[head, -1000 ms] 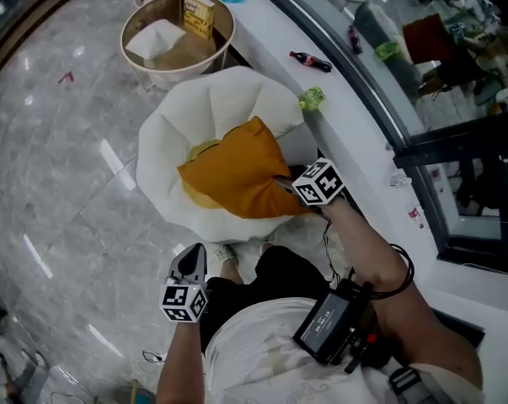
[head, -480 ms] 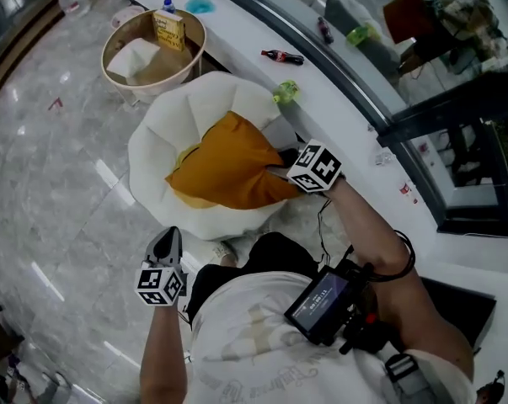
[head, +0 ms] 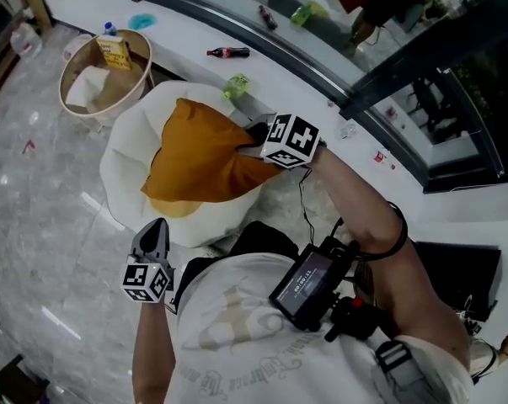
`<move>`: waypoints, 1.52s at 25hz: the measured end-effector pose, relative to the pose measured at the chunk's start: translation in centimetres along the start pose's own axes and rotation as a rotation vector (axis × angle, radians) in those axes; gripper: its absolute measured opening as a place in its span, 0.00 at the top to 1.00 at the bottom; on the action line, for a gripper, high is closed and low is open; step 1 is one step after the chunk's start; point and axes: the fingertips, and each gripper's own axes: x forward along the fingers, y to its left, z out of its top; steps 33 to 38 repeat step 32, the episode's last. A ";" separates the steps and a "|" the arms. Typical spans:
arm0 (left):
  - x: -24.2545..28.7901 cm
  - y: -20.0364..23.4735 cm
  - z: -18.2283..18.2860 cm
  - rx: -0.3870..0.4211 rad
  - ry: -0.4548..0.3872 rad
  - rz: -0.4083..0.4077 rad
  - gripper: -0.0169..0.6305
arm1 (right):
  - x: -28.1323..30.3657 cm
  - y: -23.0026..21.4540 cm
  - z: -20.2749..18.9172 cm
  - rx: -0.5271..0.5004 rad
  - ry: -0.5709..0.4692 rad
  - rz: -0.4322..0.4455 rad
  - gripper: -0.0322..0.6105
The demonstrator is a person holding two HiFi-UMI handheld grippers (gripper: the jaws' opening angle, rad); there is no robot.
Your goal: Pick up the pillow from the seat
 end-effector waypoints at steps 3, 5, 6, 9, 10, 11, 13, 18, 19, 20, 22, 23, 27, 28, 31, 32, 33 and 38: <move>0.7 -1.5 0.7 0.011 -0.012 -0.027 0.96 | -2.9 -0.3 -0.1 -0.026 -0.002 -0.014 0.80; 1.0 -2.1 1.2 0.006 -0.026 -0.030 0.96 | -4.7 -0.4 -0.2 -0.045 -0.005 -0.024 0.79; 1.0 -2.1 1.5 -0.002 -0.038 -0.025 0.96 | -5.5 -0.4 -0.2 -0.055 -0.007 -0.031 0.79; 1.1 -1.4 2.4 -0.036 -0.078 -0.001 0.96 | -7.2 -0.7 0.0 -0.078 -0.017 -0.054 0.79; 1.1 -1.4 2.6 -0.041 -0.084 0.005 0.96 | -7.6 -0.9 -0.1 -0.080 -0.019 -0.060 0.79; 1.3 -1.5 2.7 -0.041 -0.086 0.008 0.96 | -7.9 -1.0 -0.2 -0.080 -0.020 -0.064 0.79; 1.6 -1.8 2.9 -0.033 -0.087 0.009 0.96 | -8.5 -1.2 -0.8 -0.079 -0.019 -0.070 0.79; 2.5 -2.2 3.3 -0.018 -0.095 0.011 0.96 | -9.2 -1.4 -1.8 -0.096 -0.012 -0.073 0.79; 2.8 -2.4 3.2 -0.017 -0.095 0.010 0.96 | -9.4 -1.4 -1.9 -0.099 -0.010 -0.072 0.79; 3.0 -2.7 3.1 -0.017 -0.094 0.008 0.96 | -9.5 -1.5 -2.1 -0.101 -0.010 -0.072 0.79; 3.5 -3.2 2.9 -0.016 -0.092 0.004 0.96 | -9.7 -1.8 -2.6 -0.105 -0.010 -0.073 0.78; 3.8 -3.4 2.7 -0.016 -0.091 0.002 0.96 | -9.7 -1.9 -2.8 -0.106 -0.010 -0.074 0.78; 4.4 -4.1 2.5 -0.014 -0.088 0.000 0.96 | -9.9 -2.3 -3.4 -0.112 -0.010 -0.076 0.78; 4.5 -4.3 2.5 -0.014 -0.088 0.001 0.96 | -10.1 -2.5 -3.5 -0.114 -0.009 -0.077 0.78; 4.9 -4.6 2.7 -0.013 -0.085 0.007 0.96 | -10.3 -3.0 -3.8 -0.119 -0.006 -0.077 0.78; 5.0 -4.7 2.7 -0.012 -0.083 0.009 0.96 | -10.4 -3.2 -3.9 -0.120 -0.004 -0.077 0.78; 5.0 -4.7 2.7 -0.012 -0.083 0.009 0.96 | -10.4 -3.2 -3.9 -0.120 -0.004 -0.077 0.78; 5.0 -4.7 2.7 -0.012 -0.083 0.009 0.96 | -10.4 -3.2 -3.9 -0.120 -0.004 -0.077 0.78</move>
